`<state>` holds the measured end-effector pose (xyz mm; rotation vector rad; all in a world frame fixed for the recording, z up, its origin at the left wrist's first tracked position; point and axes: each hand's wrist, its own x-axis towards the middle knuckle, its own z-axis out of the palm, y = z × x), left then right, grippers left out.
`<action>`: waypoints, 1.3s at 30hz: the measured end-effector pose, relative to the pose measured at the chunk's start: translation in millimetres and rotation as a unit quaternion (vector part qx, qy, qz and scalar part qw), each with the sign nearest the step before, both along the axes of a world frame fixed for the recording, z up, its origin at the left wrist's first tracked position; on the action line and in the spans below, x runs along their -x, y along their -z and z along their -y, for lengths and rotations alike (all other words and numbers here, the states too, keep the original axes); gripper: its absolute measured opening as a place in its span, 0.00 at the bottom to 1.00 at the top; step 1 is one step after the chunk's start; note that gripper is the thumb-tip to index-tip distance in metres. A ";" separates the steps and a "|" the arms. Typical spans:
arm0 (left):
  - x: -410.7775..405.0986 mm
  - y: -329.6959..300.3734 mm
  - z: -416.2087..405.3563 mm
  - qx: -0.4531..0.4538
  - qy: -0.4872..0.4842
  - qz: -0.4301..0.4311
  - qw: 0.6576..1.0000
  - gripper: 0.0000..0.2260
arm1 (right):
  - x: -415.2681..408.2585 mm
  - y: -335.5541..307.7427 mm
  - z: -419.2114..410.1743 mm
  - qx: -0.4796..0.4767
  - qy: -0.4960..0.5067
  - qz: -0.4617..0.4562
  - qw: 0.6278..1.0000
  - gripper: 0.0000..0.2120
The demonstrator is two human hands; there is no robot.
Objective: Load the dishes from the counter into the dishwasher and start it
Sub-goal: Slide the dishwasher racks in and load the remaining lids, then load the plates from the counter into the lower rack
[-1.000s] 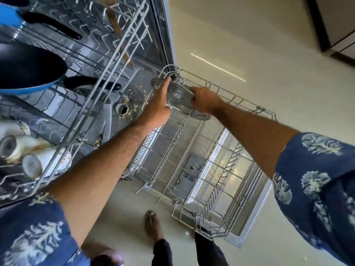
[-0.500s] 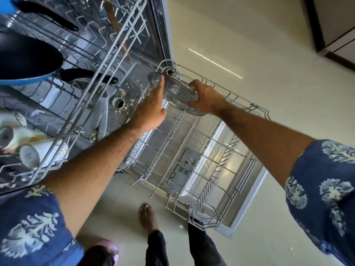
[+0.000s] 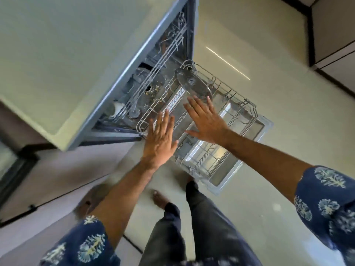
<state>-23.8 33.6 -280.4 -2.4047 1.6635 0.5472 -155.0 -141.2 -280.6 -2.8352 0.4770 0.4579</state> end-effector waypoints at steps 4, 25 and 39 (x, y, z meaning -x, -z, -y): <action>25.4 -53.6 -60.6 0.019 -0.028 0.042 0.999 0.39 | 3.7 -55.6 -46.0 -0.010 -0.044 0.014 0.999 0.47; -22.3 -255.6 -495.8 0.152 -0.413 0.158 0.884 0.33 | -167.3 -273.9 -384.5 0.017 -0.288 0.180 0.940 0.35; -173.2 -253.9 -497.6 0.140 -0.402 0.155 0.891 0.30 | -342.1 -278.0 -382.7 -0.047 -0.243 0.161 0.956 0.34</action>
